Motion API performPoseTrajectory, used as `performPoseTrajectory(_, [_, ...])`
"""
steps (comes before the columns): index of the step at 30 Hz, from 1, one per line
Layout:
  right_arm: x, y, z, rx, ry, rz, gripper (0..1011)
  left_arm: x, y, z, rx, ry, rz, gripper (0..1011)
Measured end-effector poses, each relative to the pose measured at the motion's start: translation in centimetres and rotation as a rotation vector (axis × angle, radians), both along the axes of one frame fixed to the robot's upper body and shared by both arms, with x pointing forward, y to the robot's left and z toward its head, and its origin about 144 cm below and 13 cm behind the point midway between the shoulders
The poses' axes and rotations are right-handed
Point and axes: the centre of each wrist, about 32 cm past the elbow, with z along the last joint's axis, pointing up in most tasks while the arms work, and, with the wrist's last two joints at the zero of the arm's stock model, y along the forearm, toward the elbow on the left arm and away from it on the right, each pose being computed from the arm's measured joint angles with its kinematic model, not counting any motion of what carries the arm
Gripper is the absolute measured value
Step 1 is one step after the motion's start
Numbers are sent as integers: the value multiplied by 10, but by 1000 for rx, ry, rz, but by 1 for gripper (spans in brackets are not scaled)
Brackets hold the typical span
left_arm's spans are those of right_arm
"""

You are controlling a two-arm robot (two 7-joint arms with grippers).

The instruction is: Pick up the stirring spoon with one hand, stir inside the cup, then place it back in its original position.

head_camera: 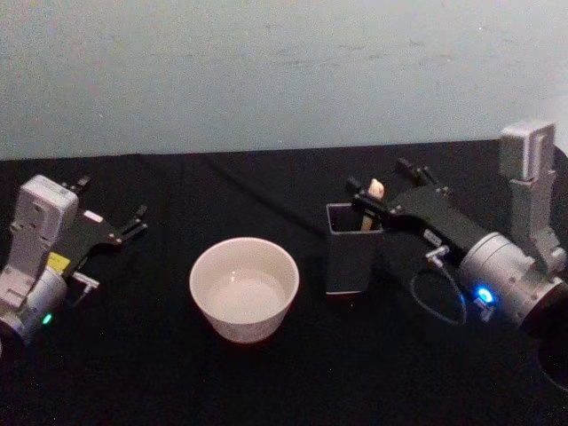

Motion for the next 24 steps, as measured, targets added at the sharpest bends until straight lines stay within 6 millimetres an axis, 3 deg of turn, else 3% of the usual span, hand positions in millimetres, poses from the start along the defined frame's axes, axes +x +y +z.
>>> performPoseTrajectory(7, [3, -11, 11, 27, -78, -101, 1002, 0, 0, 0, 0, 0, 0, 1001])
performPoseTrajectory(11, [6, -16, 7, -7, -97, -167, 1002, 0, 0, 0, 0, 0, 0, 1002])
performPoseTrajectory(24, [10, -25, -42, -199, 6, -244, 1002, 0, 0, 0, 0, 0, 0, 1002])
